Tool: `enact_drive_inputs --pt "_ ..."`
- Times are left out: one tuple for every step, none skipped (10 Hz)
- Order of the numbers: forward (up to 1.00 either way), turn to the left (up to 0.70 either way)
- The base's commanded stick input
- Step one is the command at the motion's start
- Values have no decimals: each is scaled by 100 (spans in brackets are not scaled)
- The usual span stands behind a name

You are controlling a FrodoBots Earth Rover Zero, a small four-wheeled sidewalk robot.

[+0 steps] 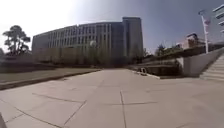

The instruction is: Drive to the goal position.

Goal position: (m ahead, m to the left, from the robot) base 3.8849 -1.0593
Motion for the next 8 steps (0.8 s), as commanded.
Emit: enact_drive_inputs --pt "70 0" --pt "70 -2" --pt "70 -15" --pt "70 -31" --pt "70 -35" --pt "70 -33" --pt "70 -5" --pt "70 0"
